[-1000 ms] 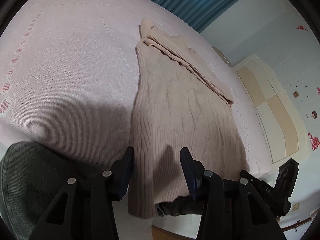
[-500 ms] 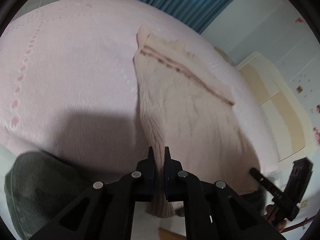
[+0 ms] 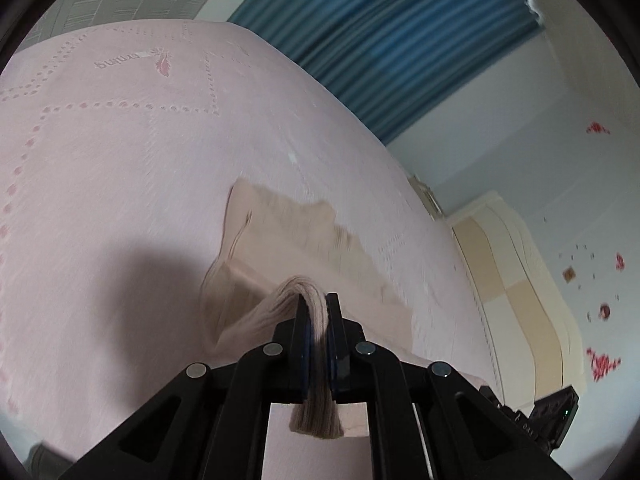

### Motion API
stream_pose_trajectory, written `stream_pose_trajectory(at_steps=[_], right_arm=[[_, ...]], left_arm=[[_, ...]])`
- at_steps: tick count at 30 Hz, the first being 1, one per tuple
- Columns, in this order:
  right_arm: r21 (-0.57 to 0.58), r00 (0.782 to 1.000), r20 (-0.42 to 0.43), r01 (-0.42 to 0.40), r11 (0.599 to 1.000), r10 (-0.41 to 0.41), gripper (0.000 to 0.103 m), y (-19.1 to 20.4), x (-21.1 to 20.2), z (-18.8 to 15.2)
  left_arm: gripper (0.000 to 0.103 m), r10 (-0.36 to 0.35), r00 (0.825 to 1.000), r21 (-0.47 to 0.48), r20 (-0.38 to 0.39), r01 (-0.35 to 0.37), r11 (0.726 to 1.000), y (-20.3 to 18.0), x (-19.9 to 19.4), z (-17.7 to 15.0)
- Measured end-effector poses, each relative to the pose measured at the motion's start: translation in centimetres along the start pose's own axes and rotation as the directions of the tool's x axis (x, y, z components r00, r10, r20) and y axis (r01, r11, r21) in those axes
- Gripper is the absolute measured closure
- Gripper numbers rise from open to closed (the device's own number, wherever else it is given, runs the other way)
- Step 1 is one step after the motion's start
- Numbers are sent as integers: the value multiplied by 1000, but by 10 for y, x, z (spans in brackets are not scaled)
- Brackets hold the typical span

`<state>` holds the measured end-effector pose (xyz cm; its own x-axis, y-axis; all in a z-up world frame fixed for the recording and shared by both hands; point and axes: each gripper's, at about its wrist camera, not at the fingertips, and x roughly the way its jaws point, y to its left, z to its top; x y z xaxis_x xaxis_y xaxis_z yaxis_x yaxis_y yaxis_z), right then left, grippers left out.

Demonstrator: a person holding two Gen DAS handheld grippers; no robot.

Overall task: Fold small clothes
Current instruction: 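Lift the hem with both grippers, fold it toward the collar, release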

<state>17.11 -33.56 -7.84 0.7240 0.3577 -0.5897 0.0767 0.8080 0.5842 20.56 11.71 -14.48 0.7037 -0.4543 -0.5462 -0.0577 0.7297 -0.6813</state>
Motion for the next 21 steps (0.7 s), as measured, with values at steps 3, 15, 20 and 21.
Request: stream_pose_trajectory(at_steps=[3,15,20,21], right_arm=[[12,1000,-2,10,1000,-10,94,4,32,25],[122,996,-73,67,990,-58,93,-29,168,101],[-5,997,-59,40,999,-40,64,-26,177,93],[-27,998,-61,35,999,-36,64,-25,176,89]], left_arm=[[96,23,1000,-14,2,-23,1000,-6,32,24],[92,45,997,-48,-64,-48,998,1,156,87],[34,64,997,42,-41,-63,997,-2,158,80],[34,69,997,52,-25,-68,996,-1,155,80]])
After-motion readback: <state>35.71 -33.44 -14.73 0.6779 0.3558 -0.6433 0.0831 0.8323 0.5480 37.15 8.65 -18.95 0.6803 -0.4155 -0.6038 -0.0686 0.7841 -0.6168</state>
